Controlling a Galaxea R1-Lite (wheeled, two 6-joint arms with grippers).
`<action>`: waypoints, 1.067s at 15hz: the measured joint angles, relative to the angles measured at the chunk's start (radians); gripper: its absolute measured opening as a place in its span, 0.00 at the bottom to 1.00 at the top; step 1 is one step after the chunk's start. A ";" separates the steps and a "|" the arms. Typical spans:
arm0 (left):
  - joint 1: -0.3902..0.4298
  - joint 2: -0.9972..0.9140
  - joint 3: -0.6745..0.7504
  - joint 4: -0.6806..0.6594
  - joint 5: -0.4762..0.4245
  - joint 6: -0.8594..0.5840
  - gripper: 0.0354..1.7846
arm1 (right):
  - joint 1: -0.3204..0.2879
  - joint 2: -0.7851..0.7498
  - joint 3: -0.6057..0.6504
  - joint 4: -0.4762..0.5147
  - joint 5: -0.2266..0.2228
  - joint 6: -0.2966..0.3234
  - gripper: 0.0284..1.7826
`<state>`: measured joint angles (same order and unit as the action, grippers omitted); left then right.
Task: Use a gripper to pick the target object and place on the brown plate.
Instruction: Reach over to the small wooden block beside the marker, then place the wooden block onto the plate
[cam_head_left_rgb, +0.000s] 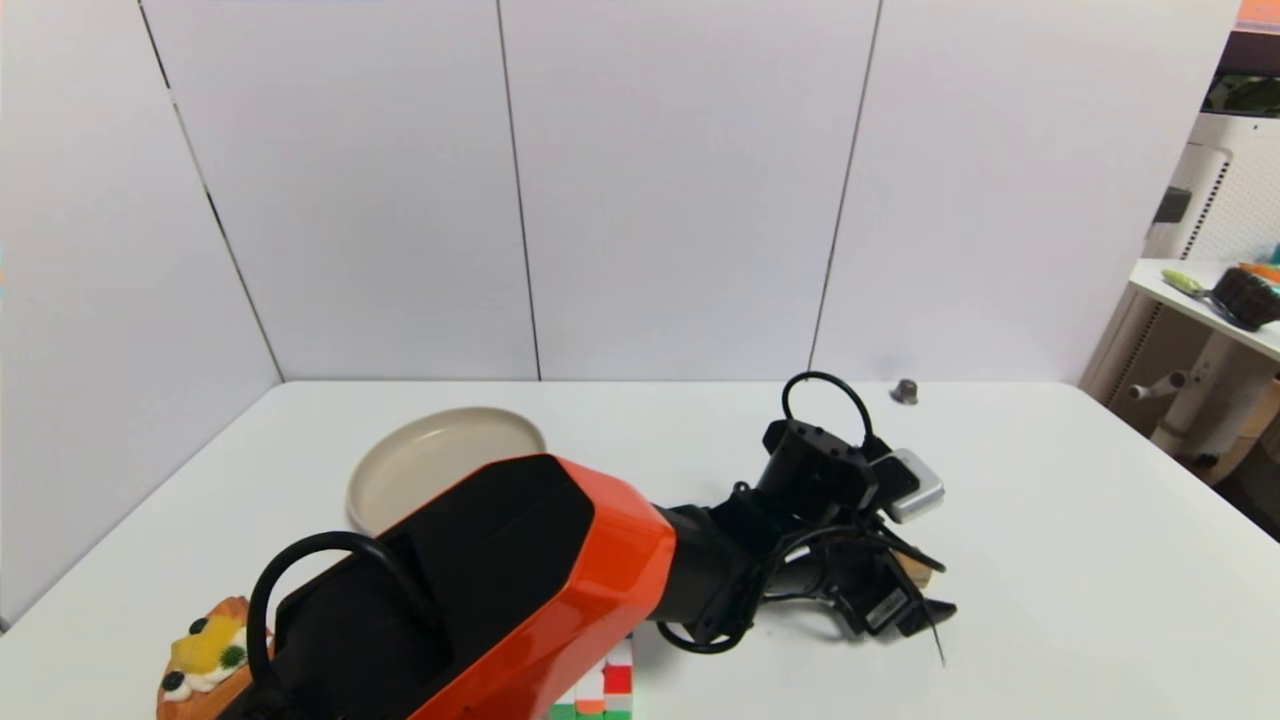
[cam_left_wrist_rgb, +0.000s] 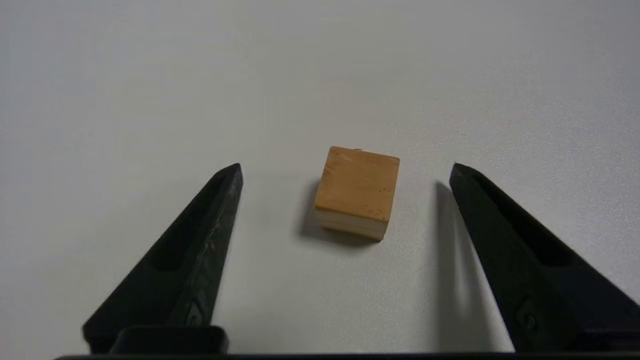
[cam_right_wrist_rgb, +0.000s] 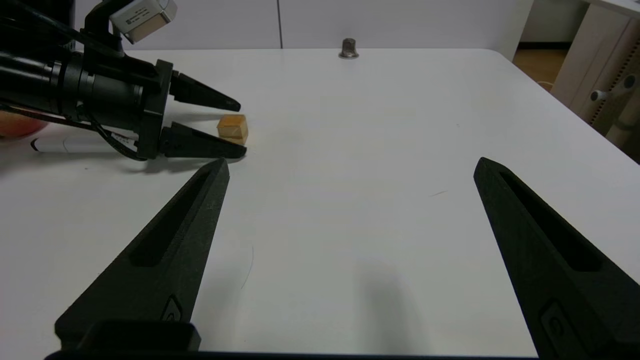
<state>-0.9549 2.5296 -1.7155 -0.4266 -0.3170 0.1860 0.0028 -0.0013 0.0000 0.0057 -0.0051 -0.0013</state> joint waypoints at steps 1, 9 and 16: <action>0.000 0.002 0.000 0.000 0.000 0.001 0.71 | 0.000 0.000 0.000 0.000 0.000 0.000 0.95; -0.001 0.006 -0.003 0.000 0.000 0.000 0.22 | 0.000 0.000 0.000 0.000 0.001 0.000 0.95; 0.016 -0.177 0.004 0.074 0.005 0.005 0.22 | 0.000 0.000 0.000 0.000 0.000 0.000 0.95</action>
<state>-0.9385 2.3530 -1.7117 -0.3530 -0.3121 0.1913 0.0028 -0.0013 0.0000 0.0062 -0.0047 -0.0013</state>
